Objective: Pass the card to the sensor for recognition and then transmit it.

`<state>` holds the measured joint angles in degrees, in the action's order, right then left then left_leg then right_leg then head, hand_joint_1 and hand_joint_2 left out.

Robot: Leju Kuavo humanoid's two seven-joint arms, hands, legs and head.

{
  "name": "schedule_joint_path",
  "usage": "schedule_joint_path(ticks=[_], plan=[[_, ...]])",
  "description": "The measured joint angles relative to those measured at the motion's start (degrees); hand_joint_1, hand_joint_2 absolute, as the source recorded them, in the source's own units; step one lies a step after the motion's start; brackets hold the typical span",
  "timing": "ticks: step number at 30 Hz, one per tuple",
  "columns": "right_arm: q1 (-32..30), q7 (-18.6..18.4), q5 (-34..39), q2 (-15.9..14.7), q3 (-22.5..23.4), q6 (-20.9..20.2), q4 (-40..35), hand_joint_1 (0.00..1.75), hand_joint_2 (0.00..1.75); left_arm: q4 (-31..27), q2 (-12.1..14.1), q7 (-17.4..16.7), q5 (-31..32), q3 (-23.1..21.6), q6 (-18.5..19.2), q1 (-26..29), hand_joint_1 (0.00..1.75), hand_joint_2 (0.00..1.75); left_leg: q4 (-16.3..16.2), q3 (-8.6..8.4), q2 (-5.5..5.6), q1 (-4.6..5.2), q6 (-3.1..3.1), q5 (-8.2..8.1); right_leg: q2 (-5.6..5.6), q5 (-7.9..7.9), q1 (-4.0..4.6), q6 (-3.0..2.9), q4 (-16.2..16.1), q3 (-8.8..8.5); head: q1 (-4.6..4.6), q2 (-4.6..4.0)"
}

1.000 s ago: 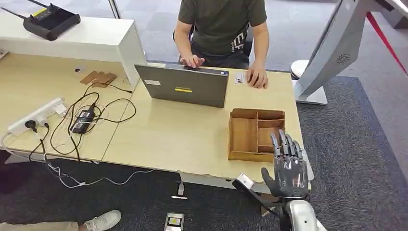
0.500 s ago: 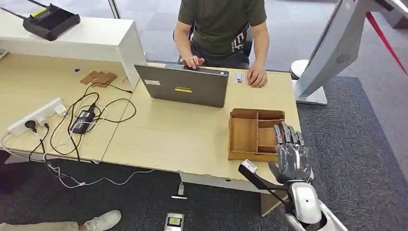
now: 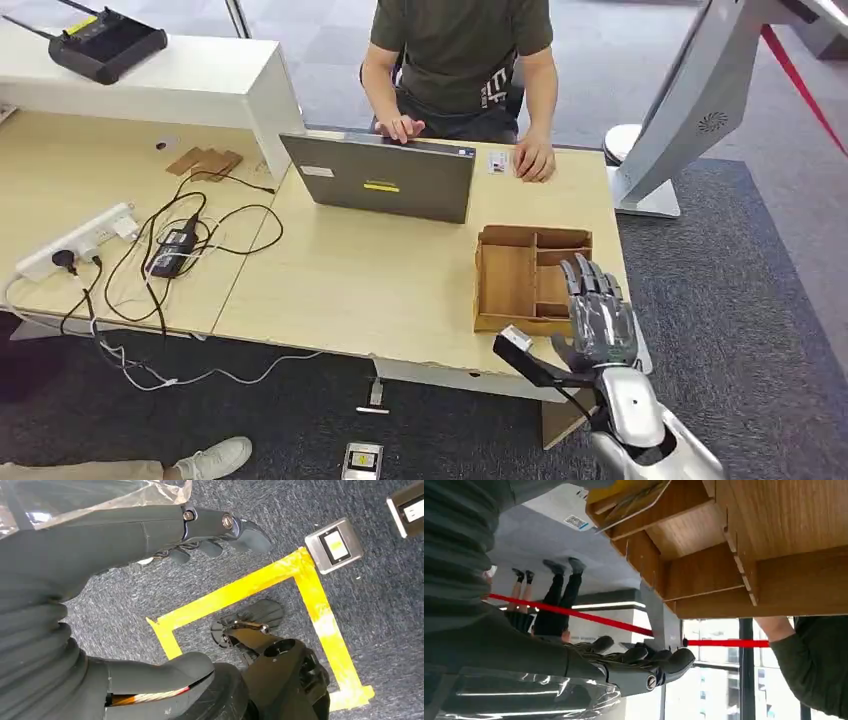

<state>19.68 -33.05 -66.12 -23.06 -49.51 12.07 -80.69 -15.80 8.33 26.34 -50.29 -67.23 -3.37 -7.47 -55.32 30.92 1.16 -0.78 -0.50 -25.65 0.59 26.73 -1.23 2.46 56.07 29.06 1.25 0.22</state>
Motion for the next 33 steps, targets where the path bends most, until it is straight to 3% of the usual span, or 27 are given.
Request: schedule_joint_path(ticks=[33], plan=[[6.09, -0.94, 10.62, -0.9, -8.5, 4.37, 10.45, 0.0, 1.75, 0.02, 0.35, -0.04, -1.53, 0.0, -0.2, 0.33, 0.0, 1.75, 0.0, 0.02, 0.01, 0.0, 0.0, 0.0, 0.0, 0.0, 0.0, 0.0, 0.0, 0.01, 0.0, 0.0]])
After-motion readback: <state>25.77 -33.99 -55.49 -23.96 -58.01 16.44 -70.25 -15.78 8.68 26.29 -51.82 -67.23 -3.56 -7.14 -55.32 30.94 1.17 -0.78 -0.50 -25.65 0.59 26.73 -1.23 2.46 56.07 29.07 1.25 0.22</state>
